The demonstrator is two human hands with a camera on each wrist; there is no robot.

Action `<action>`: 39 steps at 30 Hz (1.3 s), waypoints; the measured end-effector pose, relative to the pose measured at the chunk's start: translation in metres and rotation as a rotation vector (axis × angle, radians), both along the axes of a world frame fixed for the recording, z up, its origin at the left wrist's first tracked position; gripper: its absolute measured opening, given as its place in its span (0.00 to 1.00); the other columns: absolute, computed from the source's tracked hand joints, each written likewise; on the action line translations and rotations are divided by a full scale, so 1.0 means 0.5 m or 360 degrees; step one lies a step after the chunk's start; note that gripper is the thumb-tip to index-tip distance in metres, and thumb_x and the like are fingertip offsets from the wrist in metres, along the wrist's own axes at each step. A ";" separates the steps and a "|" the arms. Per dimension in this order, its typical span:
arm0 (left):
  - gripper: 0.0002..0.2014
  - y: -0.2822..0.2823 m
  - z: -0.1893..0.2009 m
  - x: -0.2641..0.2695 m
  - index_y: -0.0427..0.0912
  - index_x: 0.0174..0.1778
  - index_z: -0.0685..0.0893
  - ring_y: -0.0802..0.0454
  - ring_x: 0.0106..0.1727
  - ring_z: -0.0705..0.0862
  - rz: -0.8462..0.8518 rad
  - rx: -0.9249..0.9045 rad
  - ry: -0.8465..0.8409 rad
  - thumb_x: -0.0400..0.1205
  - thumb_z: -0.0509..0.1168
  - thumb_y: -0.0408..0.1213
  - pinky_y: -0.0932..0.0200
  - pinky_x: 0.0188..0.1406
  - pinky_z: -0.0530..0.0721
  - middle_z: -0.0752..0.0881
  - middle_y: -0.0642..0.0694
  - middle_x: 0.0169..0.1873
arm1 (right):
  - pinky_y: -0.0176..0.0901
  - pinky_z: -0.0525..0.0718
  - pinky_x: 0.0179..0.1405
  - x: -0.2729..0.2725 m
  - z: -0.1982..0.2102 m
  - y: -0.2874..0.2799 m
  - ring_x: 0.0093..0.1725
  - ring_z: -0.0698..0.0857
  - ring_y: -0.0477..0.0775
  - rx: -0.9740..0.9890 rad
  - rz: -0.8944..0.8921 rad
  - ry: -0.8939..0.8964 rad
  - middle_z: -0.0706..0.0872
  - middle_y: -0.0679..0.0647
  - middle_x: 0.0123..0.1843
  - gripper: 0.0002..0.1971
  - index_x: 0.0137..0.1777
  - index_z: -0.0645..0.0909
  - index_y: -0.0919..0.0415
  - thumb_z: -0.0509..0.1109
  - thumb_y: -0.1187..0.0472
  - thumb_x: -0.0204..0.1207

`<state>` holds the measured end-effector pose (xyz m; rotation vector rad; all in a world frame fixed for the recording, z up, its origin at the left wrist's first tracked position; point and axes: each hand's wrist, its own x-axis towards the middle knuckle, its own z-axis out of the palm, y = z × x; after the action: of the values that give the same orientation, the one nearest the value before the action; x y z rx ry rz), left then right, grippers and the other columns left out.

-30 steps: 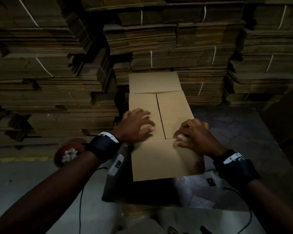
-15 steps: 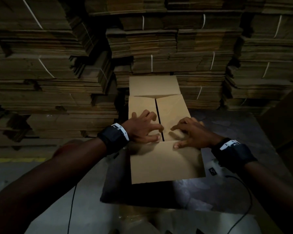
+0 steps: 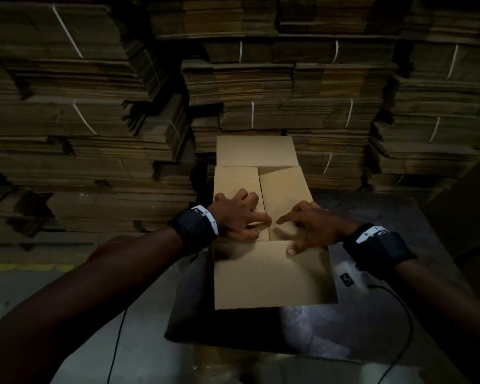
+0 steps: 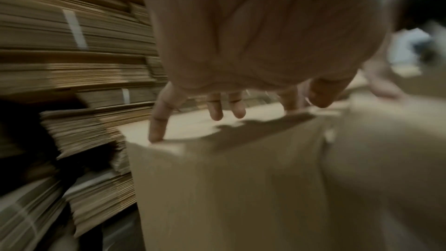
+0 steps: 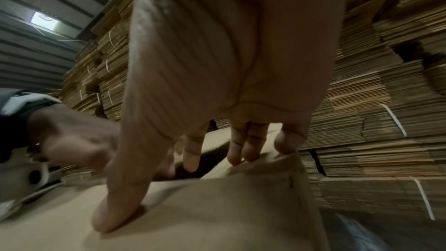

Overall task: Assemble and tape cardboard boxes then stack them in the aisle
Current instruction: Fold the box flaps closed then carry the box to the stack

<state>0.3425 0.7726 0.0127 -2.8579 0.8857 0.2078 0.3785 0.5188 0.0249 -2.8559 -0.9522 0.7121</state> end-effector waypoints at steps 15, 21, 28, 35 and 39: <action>0.25 0.085 0.087 -0.035 0.52 0.66 0.82 0.46 0.71 0.72 0.0065 -0.0981 -0.0198 0.85 0.50 0.62 0.37 0.61 0.82 0.75 0.46 0.70 | 0.56 0.72 0.63 -0.050 0.019 0.054 0.70 0.66 0.56 0.0007 0.0110 -0.0088 0.66 0.49 0.66 0.26 0.70 0.77 0.32 0.64 0.34 0.71; 0.31 0.128 0.127 -0.069 0.42 0.45 0.90 0.49 0.51 0.80 0.0234 -0.1041 -0.0711 0.90 0.48 0.59 0.45 0.45 0.82 0.85 0.46 0.46 | 0.27 0.76 0.49 -0.050 0.087 0.006 0.60 0.76 0.47 0.0739 0.0036 -0.0278 0.73 0.48 0.63 0.08 0.56 0.87 0.50 0.76 0.52 0.79; 0.37 0.161 0.098 -0.125 0.44 0.31 0.85 0.41 0.47 0.84 0.1090 -0.0159 -0.0679 0.84 0.43 0.69 0.42 0.53 0.83 0.87 0.40 0.38 | 0.63 0.80 0.58 -0.041 0.121 -0.089 0.70 0.79 0.64 0.0505 0.0118 -0.1171 0.86 0.56 0.64 0.09 0.53 0.90 0.56 0.73 0.58 0.75; 0.63 0.145 -0.004 -0.152 0.54 0.88 0.53 0.33 0.88 0.44 0.1313 -0.0311 0.0333 0.61 0.44 0.91 0.28 0.83 0.43 0.47 0.33 0.88 | 0.70 0.56 0.76 -0.076 0.088 -0.120 0.81 0.69 0.56 -0.0387 -0.0384 -0.0749 0.80 0.51 0.75 0.30 0.76 0.76 0.46 0.60 0.30 0.80; 0.75 0.139 -0.090 -0.144 0.61 0.86 0.31 0.35 0.88 0.35 0.1294 -0.0721 0.0697 0.51 0.62 0.90 0.30 0.85 0.48 0.34 0.38 0.88 | 0.57 0.67 0.81 -0.081 0.021 -0.119 0.87 0.61 0.62 -0.0158 -0.0543 0.0025 0.55 0.57 0.90 0.68 0.91 0.40 0.49 0.76 0.23 0.61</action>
<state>0.2707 0.8423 -0.0323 -3.5011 -0.3085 0.8283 0.3382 0.4595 0.0352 -2.9790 -0.4181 0.7592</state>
